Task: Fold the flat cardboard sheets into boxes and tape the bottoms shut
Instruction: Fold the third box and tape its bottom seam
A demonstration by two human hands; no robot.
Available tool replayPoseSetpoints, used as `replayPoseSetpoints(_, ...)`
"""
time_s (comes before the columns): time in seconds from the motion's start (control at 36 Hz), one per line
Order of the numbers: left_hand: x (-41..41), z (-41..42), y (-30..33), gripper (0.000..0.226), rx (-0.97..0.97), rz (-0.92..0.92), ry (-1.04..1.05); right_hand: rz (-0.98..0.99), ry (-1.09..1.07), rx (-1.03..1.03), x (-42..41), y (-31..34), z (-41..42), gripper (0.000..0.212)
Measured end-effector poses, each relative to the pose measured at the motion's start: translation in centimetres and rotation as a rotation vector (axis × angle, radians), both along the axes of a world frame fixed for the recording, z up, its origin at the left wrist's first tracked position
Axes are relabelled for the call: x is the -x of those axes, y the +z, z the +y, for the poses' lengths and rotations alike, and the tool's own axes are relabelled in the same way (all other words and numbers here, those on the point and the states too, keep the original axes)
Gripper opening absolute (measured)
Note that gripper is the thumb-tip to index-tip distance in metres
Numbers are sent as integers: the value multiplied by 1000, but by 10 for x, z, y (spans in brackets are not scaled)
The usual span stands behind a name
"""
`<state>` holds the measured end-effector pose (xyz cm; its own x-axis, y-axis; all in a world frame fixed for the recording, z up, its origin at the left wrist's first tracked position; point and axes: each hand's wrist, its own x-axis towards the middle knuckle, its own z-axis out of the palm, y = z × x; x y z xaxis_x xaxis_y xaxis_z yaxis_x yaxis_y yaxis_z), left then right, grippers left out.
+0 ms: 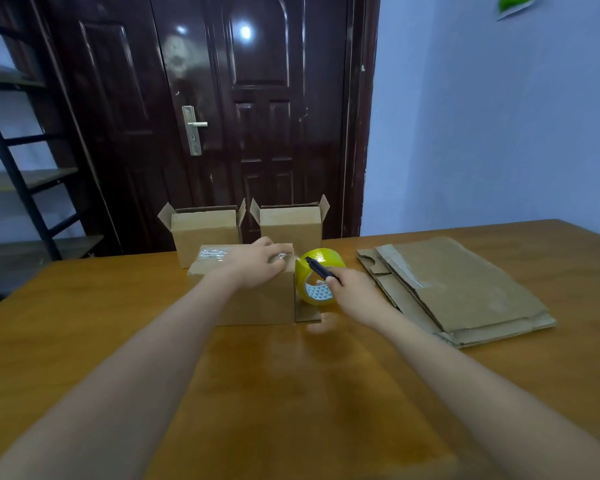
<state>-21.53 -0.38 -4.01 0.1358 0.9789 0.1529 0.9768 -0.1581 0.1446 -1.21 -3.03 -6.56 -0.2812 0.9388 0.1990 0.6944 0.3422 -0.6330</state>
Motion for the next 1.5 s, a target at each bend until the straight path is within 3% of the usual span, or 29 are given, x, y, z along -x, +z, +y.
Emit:
replayPoseSetpoints(0.58,1,-4,-5,40,15,-74,-18,-244,90,47,2,25,8,23)
replayPoseSetpoints(0.72,-1,-5,-4,40,26,-102,-26,-406,148,98,0,15,-2,24)
replayPoseSetpoints(0.86,-1,-8,-2,41,41,-119,-29,-327,102,163,-9,-4,-6,24)
replayPoseSetpoints(0.97,0,-7,-4,41,47,-136,-27,-297,225,224,-8,-20,-21,16)
replayPoseSetpoints(1.03,0,-7,-4,41,54,-146,-28,-368,312,178,-4,-24,-34,13)
replayPoseSetpoints(1.14,0,-8,-4,42,53,-134,-34,-579,482,-85,8,-39,-57,39)
replayPoseSetpoints(1.28,3,-6,-8,42,53,-131,-32,-581,606,-111,17,-44,-63,52)
replayPoseSetpoints(1.39,4,-4,-9,43,51,-119,-29,-621,531,-173,18,-26,-53,42)
replayPoseSetpoints(1.5,4,-3,-11,43,57,-126,-23,-405,261,-308,14,2,-19,30)
